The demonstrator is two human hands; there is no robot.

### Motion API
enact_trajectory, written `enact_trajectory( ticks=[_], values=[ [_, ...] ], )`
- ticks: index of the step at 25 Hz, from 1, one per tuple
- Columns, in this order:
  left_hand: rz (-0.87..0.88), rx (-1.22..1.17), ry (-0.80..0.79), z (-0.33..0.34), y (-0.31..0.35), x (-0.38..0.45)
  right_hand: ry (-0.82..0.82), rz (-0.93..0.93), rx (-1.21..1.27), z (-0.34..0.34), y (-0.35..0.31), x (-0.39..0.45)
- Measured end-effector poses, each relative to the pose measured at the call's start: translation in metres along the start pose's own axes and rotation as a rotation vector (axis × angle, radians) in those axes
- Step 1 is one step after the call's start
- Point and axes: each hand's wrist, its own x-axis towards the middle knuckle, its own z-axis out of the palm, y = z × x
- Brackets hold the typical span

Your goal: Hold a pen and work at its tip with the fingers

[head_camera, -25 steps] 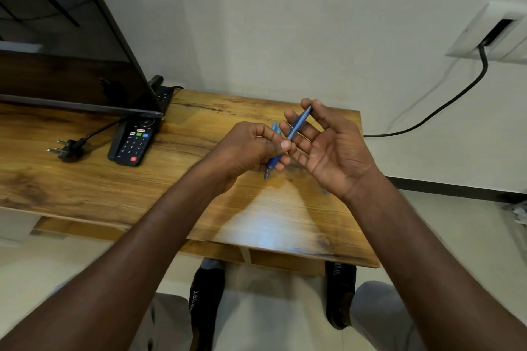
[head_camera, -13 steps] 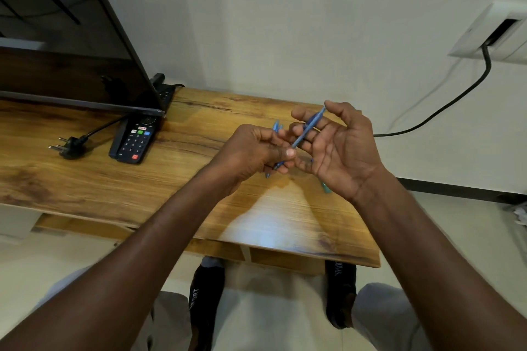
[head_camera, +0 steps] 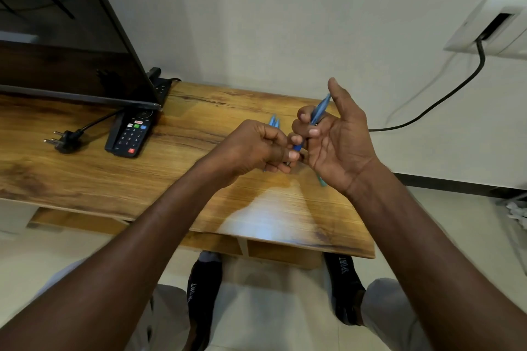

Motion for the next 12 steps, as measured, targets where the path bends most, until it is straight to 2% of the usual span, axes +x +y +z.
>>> enact_trajectory(
  ticks=[2,5,8,12],
  values=[
    [-0.031,0.005,0.001,-0.002,0.003,0.001,0.04,-0.067,0.115,-0.007,0.0,0.001],
    [-0.102,-0.06,0.108,-0.006,0.005,0.003,0.073,-0.206,0.248,-0.01,-0.009,0.001],
    [-0.176,-0.132,0.134,-0.006,0.008,0.003,0.073,-0.279,0.253,0.001,-0.017,0.0],
    [-0.271,-0.25,0.092,-0.005,0.009,0.003,0.017,-0.264,0.148,0.024,-0.025,0.014]
  ],
)
